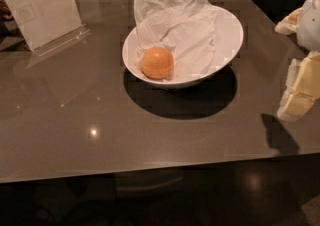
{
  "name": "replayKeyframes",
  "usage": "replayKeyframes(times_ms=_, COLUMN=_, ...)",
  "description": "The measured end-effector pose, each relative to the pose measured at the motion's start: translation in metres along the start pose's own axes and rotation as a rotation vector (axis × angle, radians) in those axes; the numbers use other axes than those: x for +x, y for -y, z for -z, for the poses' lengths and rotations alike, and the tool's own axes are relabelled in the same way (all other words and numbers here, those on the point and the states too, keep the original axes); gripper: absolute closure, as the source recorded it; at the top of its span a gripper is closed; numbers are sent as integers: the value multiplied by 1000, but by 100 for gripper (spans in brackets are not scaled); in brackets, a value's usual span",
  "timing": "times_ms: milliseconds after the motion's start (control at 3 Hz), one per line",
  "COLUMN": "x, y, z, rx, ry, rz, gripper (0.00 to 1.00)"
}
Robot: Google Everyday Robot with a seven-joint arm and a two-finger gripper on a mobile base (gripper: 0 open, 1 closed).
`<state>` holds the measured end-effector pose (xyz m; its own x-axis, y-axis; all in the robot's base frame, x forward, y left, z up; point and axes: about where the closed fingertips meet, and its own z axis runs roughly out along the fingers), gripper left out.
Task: Pick orange from white bowl
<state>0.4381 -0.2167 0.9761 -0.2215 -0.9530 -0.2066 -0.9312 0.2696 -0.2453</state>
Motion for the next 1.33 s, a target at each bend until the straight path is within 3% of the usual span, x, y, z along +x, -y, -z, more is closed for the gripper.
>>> replayKeyframes(times_ms=333, x=0, y=0, z=0, rx=0, ry=0, rz=0, gripper=0)
replayKeyframes(times_ms=667, x=-15, y=5, z=-7, rx=-5, ry=73, rz=12, gripper=0)
replayKeyframes(times_ms=1333, x=-94, y=47, z=-27, rx=-49, ry=323, rz=88, gripper=0)
